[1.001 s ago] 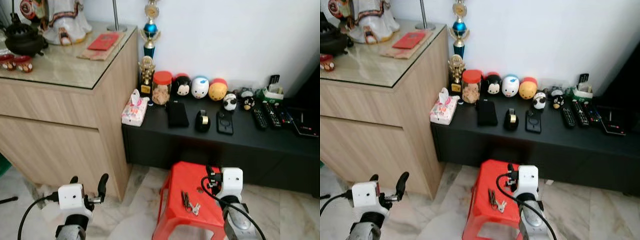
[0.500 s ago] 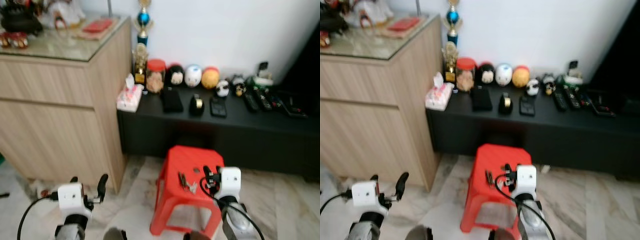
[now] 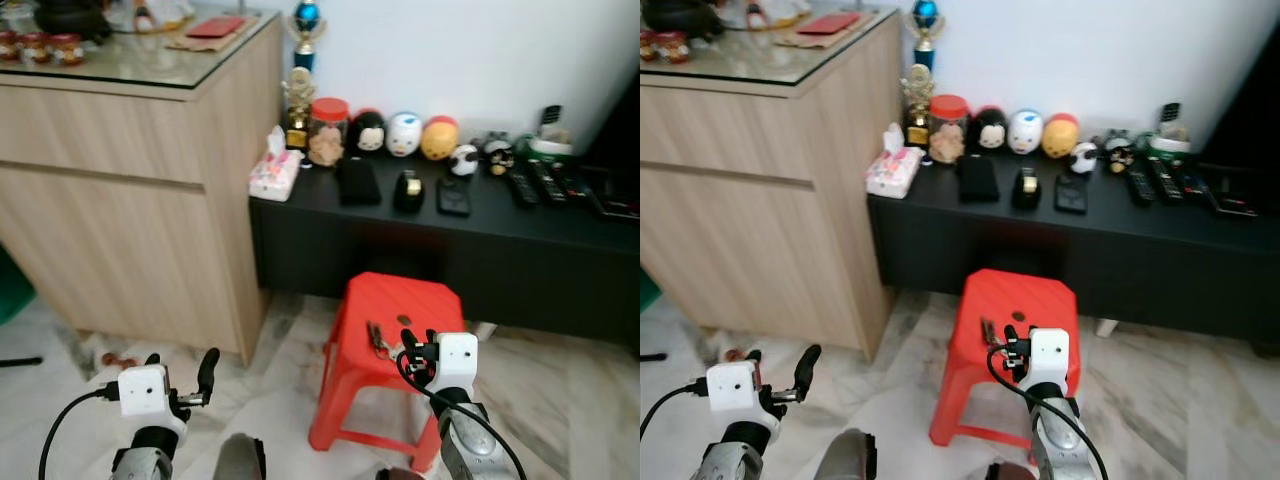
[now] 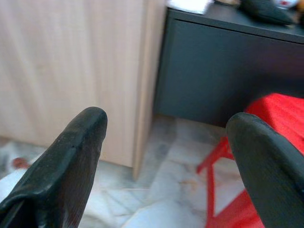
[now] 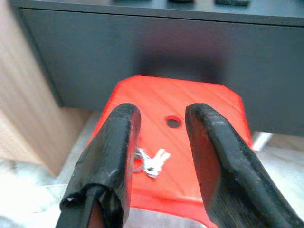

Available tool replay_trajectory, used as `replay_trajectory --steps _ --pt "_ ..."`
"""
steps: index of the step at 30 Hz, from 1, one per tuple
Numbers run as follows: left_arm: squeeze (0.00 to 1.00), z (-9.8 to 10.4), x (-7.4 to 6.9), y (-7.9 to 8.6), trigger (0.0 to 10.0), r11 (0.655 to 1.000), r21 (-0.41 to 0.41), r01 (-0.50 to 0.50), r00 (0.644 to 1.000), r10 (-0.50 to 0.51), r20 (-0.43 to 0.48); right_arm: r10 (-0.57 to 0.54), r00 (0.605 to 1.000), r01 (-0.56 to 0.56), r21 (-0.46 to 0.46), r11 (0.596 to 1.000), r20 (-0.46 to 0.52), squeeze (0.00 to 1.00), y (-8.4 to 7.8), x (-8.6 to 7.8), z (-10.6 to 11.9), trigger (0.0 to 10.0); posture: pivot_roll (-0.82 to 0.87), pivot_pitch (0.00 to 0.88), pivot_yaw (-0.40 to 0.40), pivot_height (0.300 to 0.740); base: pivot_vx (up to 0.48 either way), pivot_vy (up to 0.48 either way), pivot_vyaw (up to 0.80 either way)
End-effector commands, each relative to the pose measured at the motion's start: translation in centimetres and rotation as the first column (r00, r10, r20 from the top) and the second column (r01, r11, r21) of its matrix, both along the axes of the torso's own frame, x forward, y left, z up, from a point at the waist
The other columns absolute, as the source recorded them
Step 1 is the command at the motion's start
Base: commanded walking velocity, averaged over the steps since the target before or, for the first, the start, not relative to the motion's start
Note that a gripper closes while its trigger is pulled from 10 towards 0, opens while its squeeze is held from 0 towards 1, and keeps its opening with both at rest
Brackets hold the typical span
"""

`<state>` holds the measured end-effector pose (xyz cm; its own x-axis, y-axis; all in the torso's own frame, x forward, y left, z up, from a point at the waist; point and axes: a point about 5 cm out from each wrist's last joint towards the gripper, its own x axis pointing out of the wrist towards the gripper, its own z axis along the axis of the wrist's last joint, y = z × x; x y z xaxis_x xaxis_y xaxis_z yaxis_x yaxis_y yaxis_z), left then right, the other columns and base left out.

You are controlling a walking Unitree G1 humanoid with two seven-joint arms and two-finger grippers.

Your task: Hang keys on a hook

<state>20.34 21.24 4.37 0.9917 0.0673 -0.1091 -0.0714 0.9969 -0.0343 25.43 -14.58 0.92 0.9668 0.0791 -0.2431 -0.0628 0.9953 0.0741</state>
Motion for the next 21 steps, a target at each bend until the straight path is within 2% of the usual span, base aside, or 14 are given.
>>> replay_trajectory --steps 1,3,16,21 --pt "0.0 0.41 0.36 -0.5 10.0 1.0 -0.004 0.022 1.0 -0.022 0.01 -0.011 1.0 0.011 0.003 1.0 -0.001 0.0 -0.36 0.19 0.08 10.0 0.05 0.014 -0.083 0.642 0.0 0.0 0.0" --pt "0.0 0.46 0.43 -0.57 10.0 1.0 -0.001 0.029 1.0 -0.029 0.013 -0.011 1.0 0.011 0.006 1.0 -0.007 0.0 -0.38 0.19 0.01 10.0 0.05 0.015 -0.084 0.642 0.0 0.0 0.0" --pt "0.0 0.59 0.59 -0.59 10.0 1.0 -0.004 0.029 0.999 -0.029 0.018 -0.014 1.0 0.014 0.006 1.0 -0.019 0.0 -0.56 0.27 -0.16 10.0 0.05 0.015 -0.086 0.642 0.279 0.0 0.0" --pt "0.0 0.6 0.6 -0.57 10.0 1.0 -0.003 0.024 0.999 -0.024 0.021 -0.015 1.0 0.015 0.006 1.0 -0.018 0.0 -0.55 0.3 -0.14 10.0 0.05 0.016 -0.087 0.642 0.0 0.0 0.0"
